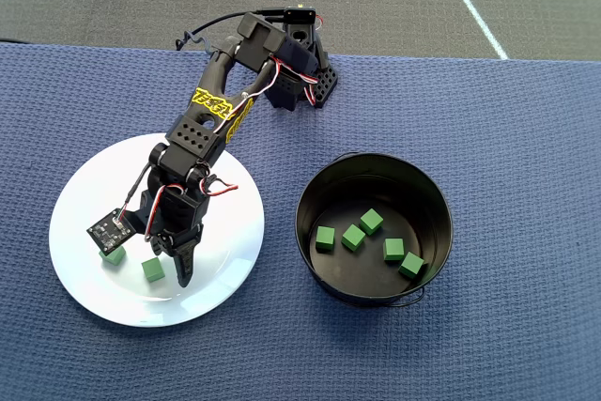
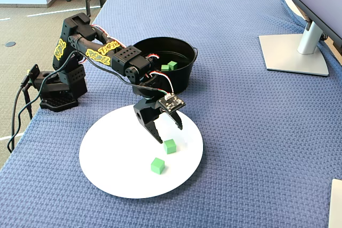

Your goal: Pick up the green cubes from the white plate and place them in the black recipient

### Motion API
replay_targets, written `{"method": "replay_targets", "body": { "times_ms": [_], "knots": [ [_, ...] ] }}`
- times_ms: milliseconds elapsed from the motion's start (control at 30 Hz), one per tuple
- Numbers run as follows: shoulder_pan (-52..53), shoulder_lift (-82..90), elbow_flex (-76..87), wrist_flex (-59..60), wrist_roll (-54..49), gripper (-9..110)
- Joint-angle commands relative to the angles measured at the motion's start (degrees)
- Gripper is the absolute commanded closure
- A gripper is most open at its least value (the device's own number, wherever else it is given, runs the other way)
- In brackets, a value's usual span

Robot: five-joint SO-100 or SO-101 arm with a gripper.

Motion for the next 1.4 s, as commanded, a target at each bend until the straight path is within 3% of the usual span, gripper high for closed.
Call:
{"method": "replay_targets", "body": {
  "times_ms": [0,967,1367],
  "knots": [
    [1.0,0.6,-3.7,-2.7,1.0,77],
    [3.8,-0.1,5.7,-15.3,14.1,80],
    [2.8,0.4,5.7,-14.2,16.3,82]
  ]
}}
